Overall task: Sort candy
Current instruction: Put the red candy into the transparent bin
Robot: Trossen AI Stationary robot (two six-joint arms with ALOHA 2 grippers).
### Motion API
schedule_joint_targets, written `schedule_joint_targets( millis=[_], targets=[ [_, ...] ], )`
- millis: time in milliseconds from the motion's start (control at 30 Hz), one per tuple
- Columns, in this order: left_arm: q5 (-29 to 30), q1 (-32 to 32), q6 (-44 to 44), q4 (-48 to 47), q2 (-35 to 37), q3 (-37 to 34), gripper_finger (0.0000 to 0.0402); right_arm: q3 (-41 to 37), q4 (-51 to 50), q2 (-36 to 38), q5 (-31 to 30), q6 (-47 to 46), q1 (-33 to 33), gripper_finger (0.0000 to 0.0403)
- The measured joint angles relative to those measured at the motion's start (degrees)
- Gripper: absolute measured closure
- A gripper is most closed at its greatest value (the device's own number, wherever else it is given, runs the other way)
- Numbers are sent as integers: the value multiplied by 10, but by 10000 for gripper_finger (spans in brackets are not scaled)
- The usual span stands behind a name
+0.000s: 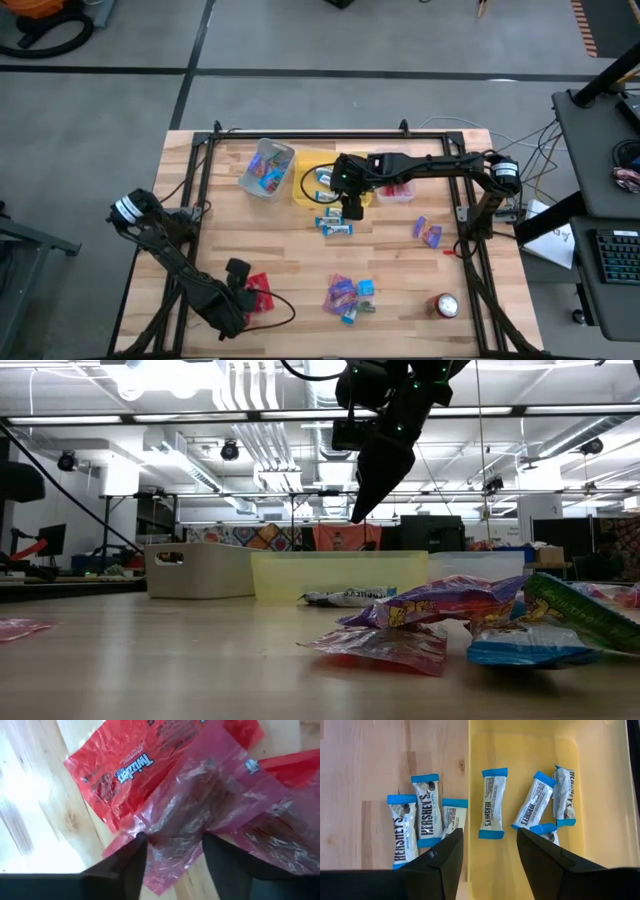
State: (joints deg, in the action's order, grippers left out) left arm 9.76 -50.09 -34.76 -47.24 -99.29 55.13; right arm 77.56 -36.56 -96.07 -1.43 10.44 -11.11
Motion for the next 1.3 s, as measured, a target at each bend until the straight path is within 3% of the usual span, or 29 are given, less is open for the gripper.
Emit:
schedule_joint_targets(
  millis=[267, 333, 533, 733, 1033, 1133, 1300],
  targets=[
    [3, 0, 10, -2, -1, -1, 376, 0, 0, 0, 0, -4, 1, 227],
    [3, 0, 11, -3, -1, -1, 392, 0, 0, 0, 1, -4, 2, 227],
    [-1, -2, 12, -8, 9, 2, 399, 0, 0, 0, 2, -6, 7, 227],
    [15, -2, -13, -7, 67, 1, 401, 0, 0, 0, 4, -6, 13, 227],
    [201, 8, -5, 13, 210, 2, 401, -17, 60, 0, 83, 31, 49, 227],
    [240, 19, 43, 69, 266, -4, 401, -32, 115, 0, 94, 58, 75, 227],
    [239, 51, 136, 220, 356, -53, 401, -59, 211, 0, 94, 81, 125, 227]
  ],
)
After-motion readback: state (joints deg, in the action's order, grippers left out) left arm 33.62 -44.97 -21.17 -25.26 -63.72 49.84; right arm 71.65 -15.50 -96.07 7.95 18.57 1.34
